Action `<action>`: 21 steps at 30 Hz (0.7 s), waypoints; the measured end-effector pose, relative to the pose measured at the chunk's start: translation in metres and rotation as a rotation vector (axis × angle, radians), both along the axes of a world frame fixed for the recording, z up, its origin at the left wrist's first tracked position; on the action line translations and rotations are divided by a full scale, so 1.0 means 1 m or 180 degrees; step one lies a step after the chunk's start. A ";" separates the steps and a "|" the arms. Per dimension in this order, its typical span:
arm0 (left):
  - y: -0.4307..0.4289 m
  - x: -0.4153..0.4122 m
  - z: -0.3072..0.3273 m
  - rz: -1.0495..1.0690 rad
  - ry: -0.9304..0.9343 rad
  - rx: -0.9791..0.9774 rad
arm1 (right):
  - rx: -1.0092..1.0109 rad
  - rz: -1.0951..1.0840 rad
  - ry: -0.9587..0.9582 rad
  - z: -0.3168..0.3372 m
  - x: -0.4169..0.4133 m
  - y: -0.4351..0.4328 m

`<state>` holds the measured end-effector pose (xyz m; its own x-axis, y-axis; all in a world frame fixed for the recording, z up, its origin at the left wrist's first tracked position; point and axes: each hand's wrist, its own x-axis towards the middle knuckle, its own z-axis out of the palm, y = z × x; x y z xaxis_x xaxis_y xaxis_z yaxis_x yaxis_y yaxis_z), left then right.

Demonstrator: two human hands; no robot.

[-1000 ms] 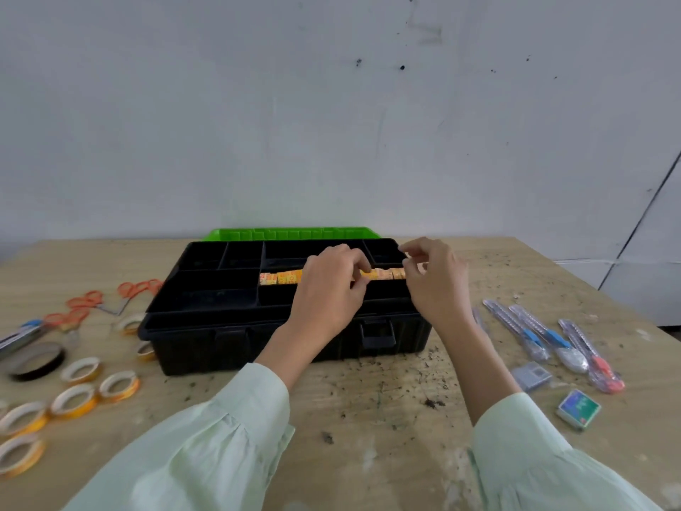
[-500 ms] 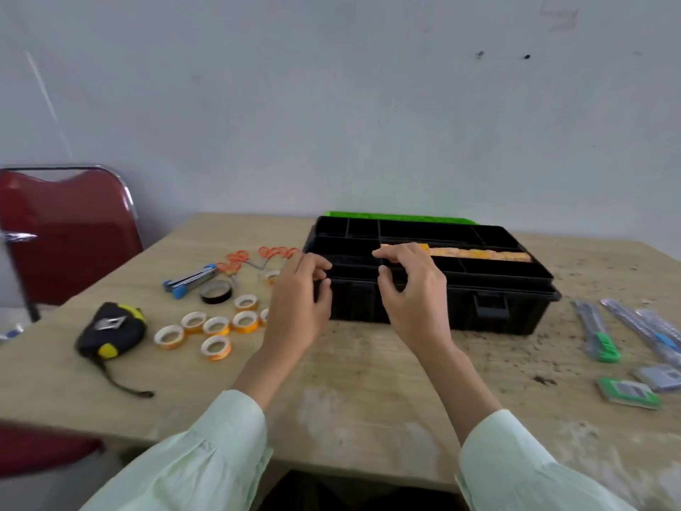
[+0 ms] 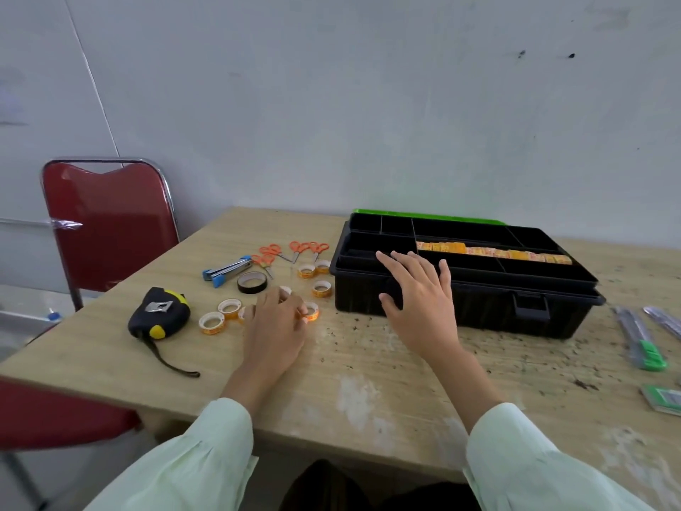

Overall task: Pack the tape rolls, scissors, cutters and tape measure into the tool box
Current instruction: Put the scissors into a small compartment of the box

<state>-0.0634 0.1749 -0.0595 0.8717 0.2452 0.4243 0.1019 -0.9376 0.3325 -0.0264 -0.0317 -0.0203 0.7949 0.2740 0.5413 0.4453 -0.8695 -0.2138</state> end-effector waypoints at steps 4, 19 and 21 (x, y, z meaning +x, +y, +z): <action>0.000 0.003 0.000 -0.0017 -0.0020 -0.0058 | 0.0009 -0.0012 -0.0033 0.000 0.000 -0.001; 0.034 0.081 0.031 0.0172 0.0280 -0.0463 | 0.0644 -0.0118 -0.0455 0.006 0.020 0.010; 0.039 0.091 0.030 0.0180 0.0355 -0.0363 | 0.0705 -0.0121 -0.0486 0.006 0.023 0.011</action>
